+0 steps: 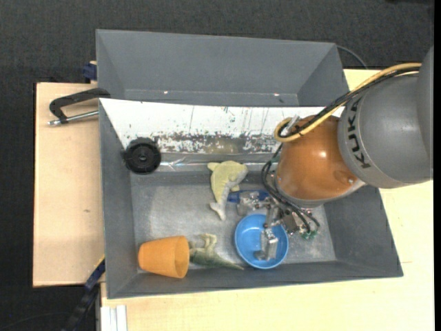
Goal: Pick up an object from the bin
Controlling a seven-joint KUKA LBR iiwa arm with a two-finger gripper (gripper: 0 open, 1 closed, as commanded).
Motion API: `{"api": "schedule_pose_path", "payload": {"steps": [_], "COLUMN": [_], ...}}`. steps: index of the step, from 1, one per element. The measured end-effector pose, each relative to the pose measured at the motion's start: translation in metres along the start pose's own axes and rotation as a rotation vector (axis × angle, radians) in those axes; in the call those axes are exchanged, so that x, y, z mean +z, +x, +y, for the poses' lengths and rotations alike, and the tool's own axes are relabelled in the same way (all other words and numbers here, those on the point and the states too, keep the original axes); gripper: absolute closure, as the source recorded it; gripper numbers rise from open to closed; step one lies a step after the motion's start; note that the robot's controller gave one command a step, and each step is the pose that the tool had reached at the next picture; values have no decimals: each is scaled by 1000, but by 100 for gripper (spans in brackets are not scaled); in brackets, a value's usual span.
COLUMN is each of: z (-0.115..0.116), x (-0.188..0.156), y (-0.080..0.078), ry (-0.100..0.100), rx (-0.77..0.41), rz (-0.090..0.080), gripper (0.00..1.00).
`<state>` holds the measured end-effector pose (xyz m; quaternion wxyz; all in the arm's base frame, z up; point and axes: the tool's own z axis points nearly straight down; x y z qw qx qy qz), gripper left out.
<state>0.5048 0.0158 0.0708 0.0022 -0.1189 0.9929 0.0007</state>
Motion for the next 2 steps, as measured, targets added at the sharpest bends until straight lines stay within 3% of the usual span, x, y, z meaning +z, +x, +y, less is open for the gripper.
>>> {"api": "schedule_pose_path", "payload": {"steps": [1,2], "z": [0,0], "x": [0,-131], "y": [-1,-5], "ry": [1,3], "rx": [1,1], "rz": [-2,-10], "gripper": [100,100]}}
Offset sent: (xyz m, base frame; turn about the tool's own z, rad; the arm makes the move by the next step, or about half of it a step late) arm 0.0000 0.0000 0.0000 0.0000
